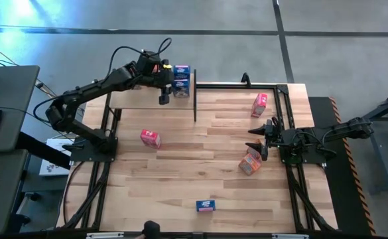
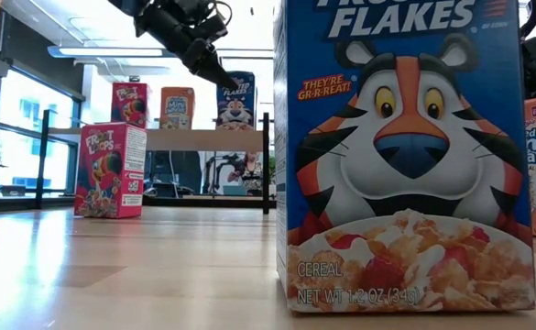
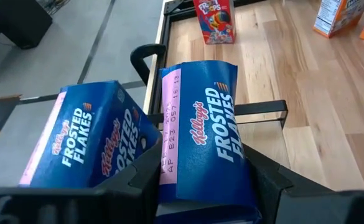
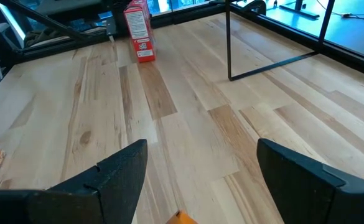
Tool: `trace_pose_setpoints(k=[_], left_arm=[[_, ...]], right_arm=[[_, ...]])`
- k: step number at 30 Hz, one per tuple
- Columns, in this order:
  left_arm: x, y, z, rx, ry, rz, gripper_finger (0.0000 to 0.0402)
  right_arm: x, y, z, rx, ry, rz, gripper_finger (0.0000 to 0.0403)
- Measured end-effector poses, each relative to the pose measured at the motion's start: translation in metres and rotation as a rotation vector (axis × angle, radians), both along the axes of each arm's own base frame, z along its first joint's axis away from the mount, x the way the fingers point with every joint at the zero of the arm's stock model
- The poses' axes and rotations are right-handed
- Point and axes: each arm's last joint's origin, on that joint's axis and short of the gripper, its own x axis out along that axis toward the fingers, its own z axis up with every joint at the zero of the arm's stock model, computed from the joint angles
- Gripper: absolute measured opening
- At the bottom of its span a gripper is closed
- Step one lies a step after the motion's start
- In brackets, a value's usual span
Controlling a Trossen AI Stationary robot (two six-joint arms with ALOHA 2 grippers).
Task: Stack cereal on shelf
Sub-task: Put the top blue cereal box on the the shelf aligned with the other blue cereal box
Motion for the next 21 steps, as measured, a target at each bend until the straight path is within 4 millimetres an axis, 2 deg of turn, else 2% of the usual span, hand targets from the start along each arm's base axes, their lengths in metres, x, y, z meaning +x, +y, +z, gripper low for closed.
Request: trace_pose_setpoints(k=[6,21], left_arm=[[-0.0002,0.0003,0.0001,-0.002,-0.002,-0.002,0.0152],[0.0003,0.0009,0.0014,0.012,-0.014,-0.004,0.0218]], right_arm=[[0.0000,0.0000,0.0000,0.000,0.000,0.000,0.0296],[0.0000,0.0001,-0.0001,0.002,0.001,0.004,0.0296]])
